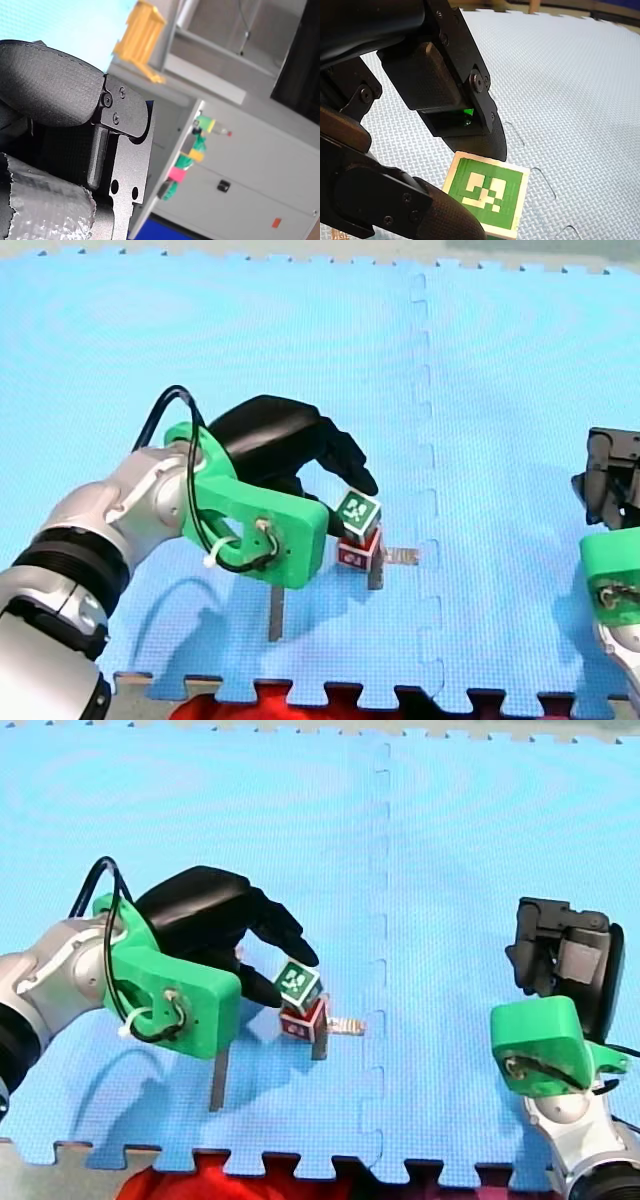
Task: Stack cube left
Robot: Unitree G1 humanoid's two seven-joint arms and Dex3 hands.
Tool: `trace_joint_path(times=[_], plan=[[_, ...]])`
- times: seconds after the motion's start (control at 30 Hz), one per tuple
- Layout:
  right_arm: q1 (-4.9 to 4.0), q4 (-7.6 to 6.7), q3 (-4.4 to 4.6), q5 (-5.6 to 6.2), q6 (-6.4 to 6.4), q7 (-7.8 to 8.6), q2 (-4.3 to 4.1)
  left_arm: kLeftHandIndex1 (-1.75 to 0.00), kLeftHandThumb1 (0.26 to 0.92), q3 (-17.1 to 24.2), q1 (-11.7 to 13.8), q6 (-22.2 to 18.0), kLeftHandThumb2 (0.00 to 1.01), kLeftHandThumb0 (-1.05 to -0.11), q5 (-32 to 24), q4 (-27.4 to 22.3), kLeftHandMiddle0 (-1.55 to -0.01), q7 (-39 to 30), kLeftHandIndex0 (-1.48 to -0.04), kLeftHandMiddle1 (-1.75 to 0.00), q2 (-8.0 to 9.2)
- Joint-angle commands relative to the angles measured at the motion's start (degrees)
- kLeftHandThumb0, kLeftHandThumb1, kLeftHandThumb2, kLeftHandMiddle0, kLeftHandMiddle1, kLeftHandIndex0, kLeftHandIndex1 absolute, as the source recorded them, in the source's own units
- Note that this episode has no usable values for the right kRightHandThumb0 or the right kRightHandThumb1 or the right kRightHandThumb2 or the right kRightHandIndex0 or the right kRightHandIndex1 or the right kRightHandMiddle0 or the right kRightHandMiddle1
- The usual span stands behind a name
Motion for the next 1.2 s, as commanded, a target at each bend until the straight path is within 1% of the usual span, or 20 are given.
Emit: trace_joint_path(times=[0.0,0.17,0.7,1.17], plan=[[-0.07,-0.17,-0.05,0.0,0.14,-0.18,-0.11,-0.01,0.787,0.2,-0.5,0.2,0.0,-0.528,-0.4,0.4,-0.94,-0.8,-1.35,-1.75,0.04],[-0.26,0.07,0.01,0.06,0.13,-0.2,0.03,-0.01,0.792,0.3,-0.8,0.5,0.0,-0.533,-0.8,0.8,-0.93,-1.7,-1.36,-1.75,0.0],[-0.83,0.38,0.24,-0.11,0.35,-0.87,0.32,-0.01,0.803,0.3,-1.1,-0.1,0.0,-0.545,-0.6,1.8,-0.94,-1.2,-1.36,-1.71,0.02],[-0.87,0.14,0.44,-0.4,0.51,-1.45,0.55,0.0,0.811,0.5,-1.4,-0.8,0.0,-0.558,-0.9,2.4,-0.96,-1.5,-1.36,-1.64,0.02]])
